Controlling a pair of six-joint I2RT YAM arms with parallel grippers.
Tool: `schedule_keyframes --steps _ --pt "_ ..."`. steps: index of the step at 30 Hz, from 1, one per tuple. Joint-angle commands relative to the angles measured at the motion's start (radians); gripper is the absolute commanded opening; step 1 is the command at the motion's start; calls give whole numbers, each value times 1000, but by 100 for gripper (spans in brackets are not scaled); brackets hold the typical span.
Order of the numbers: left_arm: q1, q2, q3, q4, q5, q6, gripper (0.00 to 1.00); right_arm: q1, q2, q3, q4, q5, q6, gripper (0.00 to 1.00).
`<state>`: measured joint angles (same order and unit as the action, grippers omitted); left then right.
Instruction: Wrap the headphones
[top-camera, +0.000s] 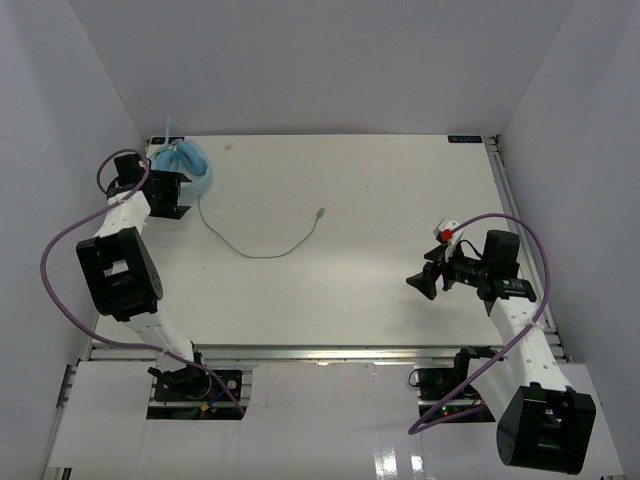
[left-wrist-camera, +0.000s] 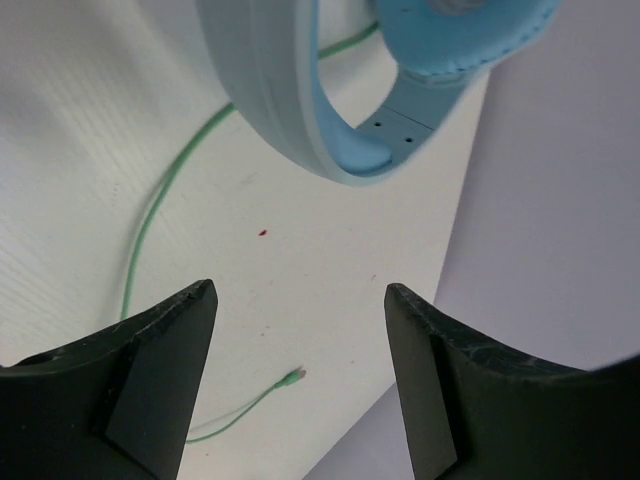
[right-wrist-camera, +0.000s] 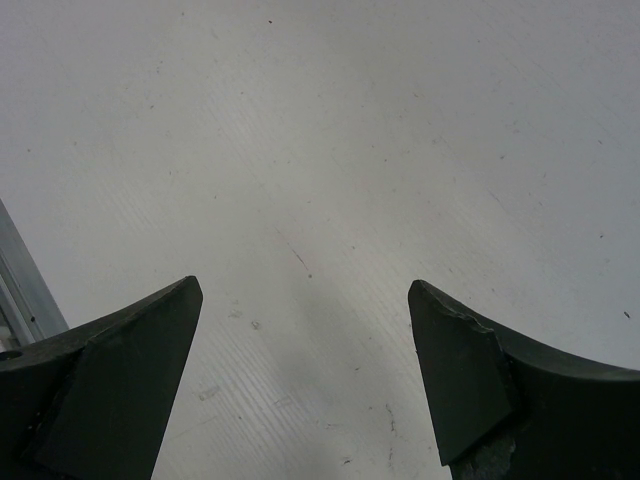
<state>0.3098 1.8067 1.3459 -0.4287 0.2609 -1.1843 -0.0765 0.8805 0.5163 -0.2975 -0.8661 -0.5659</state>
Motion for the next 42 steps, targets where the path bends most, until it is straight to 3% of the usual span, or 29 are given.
schedule_keyframes --steps 1,10,16,21,25,33,37,42 --pt "-6 -12 93 -36 -46 -44 83 0 6 45 -9 -16 -15 90" --pt "-17 201 306 -144 -110 -66 92 0 10 45 -9 1 -23 90" --pt "-18 310 466 -184 -133 -66 93 0 17 45 -11 4 -25 90" --pt "-23 368 485 -264 -171 -79 91 -2 22 47 -11 11 -26 90" --pt "-23 385 459 -288 -189 -78 83 -2 21 47 -12 12 -26 90" --pt "-40 405 491 -322 -232 -15 46 -1 19 47 -12 13 -26 90" --pt "-47 418 519 -354 -255 34 36 -2 18 47 -13 13 -26 90" --pt "-47 428 500 -372 -292 95 31 -2 9 47 -14 13 -26 90"
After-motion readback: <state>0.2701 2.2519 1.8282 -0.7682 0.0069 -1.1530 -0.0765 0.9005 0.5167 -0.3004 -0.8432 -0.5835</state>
